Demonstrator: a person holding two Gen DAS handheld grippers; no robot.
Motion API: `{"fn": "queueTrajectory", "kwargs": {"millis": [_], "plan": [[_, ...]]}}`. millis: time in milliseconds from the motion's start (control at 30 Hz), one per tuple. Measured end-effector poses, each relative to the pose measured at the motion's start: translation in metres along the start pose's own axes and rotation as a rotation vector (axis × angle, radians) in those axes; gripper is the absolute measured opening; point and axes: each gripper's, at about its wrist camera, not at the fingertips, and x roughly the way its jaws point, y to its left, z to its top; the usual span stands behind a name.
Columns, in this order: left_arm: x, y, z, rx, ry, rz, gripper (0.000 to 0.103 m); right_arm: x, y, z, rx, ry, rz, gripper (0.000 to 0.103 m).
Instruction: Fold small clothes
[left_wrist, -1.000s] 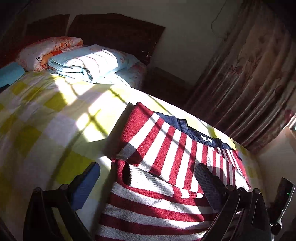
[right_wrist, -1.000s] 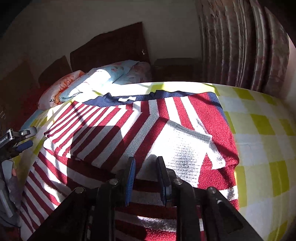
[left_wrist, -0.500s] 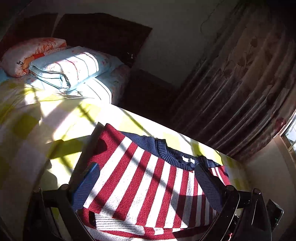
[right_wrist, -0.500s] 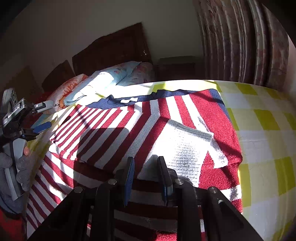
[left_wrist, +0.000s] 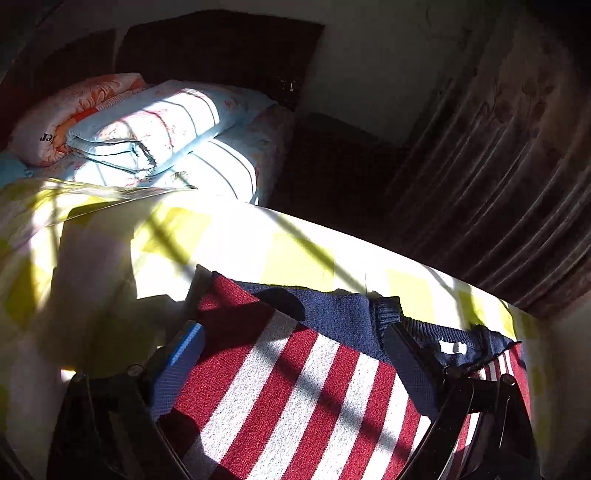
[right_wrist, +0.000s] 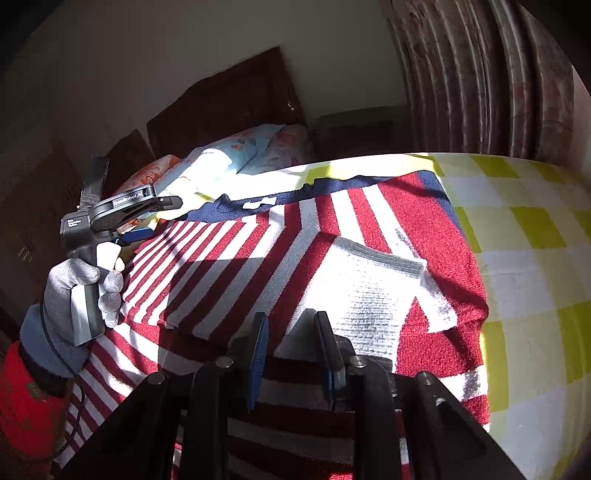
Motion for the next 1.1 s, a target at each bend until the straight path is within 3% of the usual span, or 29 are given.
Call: {"fn": "queueTrajectory", "kwargs": {"millis": [67, 133, 200, 333, 500, 600, 700, 833, 933, 1100], "plan": [[-0.027, -0.026, -0.017, 0.087, -0.036, -0.089, 0.103, 0.000, -0.002, 0.000, 0.008, -0.001, 0.008, 0.026], [-0.037, -0.055, -0.041, 0.217, -0.014, -0.088, 0.103, 0.000, -0.003, 0.000, 0.014, -0.002, 0.015, 0.026], [-0.037, -0.066, -0.062, 0.278, 0.042, -0.070, 0.103, 0.000, -0.003, 0.000, 0.017, -0.002, 0.017, 0.026], [-0.024, -0.054, -0.087, 0.270, 0.085, -0.015, 0.103, 0.000, -0.003, 0.000, 0.016, -0.003, 0.017, 0.026], [-0.017, -0.062, -0.093, 0.350, 0.091, 0.038, 0.103, -0.001, -0.004, 0.000, 0.023, -0.005, 0.027, 0.025], [-0.018, -0.059, -0.092, 0.339, 0.089, 0.027, 0.103, -0.009, 0.000, 0.011, 0.049, -0.021, 0.016, 0.026], [-0.018, -0.059, -0.092, 0.342, 0.089, 0.029, 0.103, -0.014, 0.026, 0.034, -0.044, -0.078, -0.028, 0.028], [-0.018, -0.059, -0.092, 0.342, 0.088, 0.025, 0.103, 0.026, 0.056, 0.047, -0.215, 0.001, -0.152, 0.030], [-0.017, -0.059, -0.092, 0.341, 0.088, 0.024, 0.103, 0.059, 0.057, 0.037, -0.267, 0.084, -0.160, 0.030], [-0.017, -0.059, -0.092, 0.341, 0.087, 0.023, 0.103, 0.049, 0.040, 0.035, -0.306, 0.061, -0.195, 0.031]]}}
